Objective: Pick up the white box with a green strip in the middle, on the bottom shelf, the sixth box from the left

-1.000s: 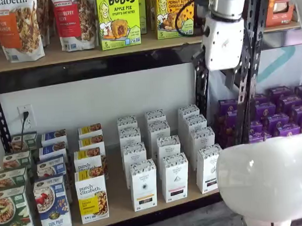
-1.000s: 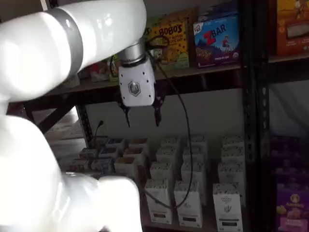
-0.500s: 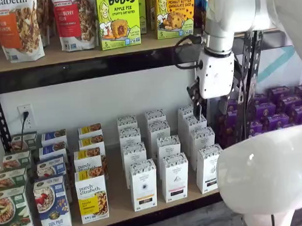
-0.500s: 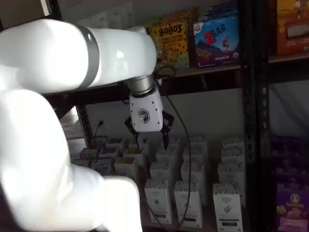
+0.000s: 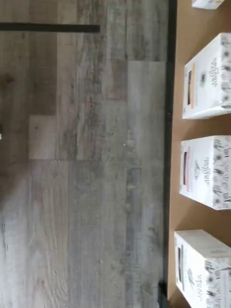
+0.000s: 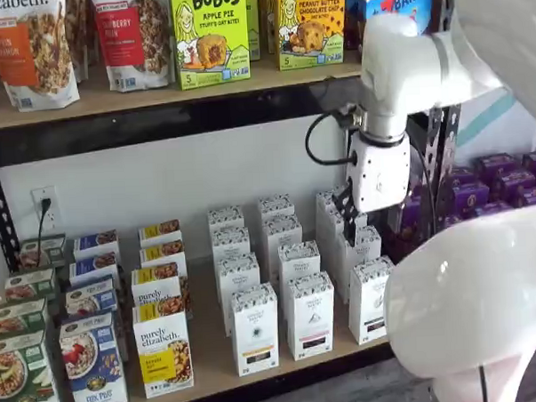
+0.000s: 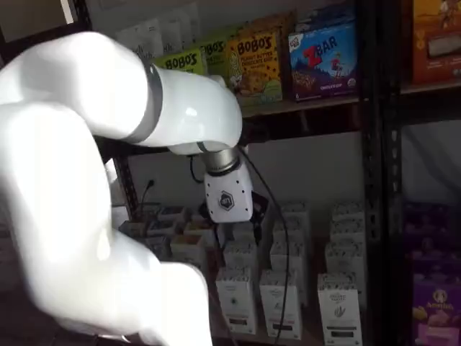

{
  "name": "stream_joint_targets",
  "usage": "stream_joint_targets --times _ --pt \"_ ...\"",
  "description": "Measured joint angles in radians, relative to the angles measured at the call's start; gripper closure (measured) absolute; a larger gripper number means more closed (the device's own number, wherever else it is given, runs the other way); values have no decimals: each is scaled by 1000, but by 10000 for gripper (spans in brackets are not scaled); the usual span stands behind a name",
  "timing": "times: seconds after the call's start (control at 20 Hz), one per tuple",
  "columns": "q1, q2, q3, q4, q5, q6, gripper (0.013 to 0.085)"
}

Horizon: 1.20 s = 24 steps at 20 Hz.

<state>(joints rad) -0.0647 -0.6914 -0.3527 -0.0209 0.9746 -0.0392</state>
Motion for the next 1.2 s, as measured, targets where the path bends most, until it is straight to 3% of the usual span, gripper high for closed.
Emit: stream_joint_targets --times 0.2,0.65,0.85,0.9,1.0,1.05,1.2 --pt "-4 80 29 -19 -94 9 130" --pt "-57 285 55 9 -328 -61 130" --pt "-79 395 42 -47 -433 -35 130" --pt "-88 424 35 -46 -458 -45 130" --pt "-104 476 14 3 -474 -103 130" --pt "-111 498 4 0 -478 -108 130" --pt "-130 563 -22 -73 -504 -63 130"
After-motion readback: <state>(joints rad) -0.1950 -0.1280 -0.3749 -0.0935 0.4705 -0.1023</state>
